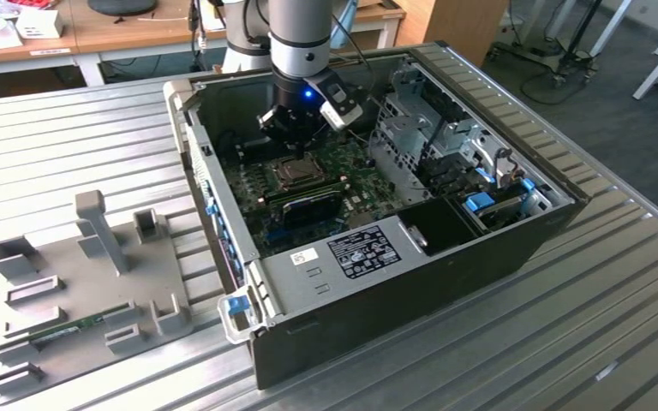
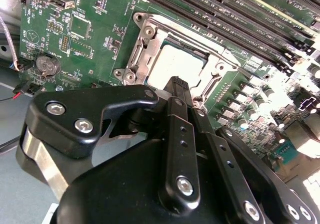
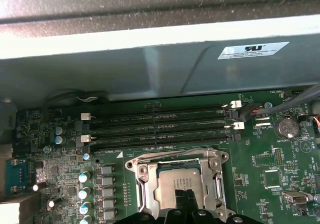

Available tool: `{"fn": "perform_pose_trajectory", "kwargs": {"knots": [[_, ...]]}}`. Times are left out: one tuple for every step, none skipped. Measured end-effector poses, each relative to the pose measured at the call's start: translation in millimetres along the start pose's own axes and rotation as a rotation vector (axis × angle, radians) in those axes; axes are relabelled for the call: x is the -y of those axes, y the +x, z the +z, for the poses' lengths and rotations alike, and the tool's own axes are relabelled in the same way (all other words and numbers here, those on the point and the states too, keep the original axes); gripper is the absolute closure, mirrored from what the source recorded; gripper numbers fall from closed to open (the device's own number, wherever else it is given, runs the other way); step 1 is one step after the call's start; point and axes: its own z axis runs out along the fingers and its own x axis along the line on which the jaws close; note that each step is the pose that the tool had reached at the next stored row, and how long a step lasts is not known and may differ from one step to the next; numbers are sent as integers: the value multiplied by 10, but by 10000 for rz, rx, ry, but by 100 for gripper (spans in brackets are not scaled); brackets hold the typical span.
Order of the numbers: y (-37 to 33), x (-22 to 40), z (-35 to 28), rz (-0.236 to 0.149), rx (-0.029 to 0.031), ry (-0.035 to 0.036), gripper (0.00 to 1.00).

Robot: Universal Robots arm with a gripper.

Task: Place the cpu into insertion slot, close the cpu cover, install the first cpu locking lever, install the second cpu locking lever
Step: 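Install the second cpu locking lever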

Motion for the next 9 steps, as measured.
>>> {"fn": "perform_pose_trajectory", "kwargs": {"knots": [[0, 0, -1, 0, 0, 1, 90], [0, 0, -2, 0, -1, 1, 90], [0, 0, -4, 0, -1, 3, 90], [0, 0, -8, 0, -3, 6, 90], [-1, 0, -13, 0, -2, 4, 90], [-1, -2, -18, 0, 0, 1, 90], [-2, -2, -24, 0, -1, 2, 90], [-2, -3, -27, 0, 0, 1, 90], [-2, -3, -27, 0, 1, -2, 90]]}}
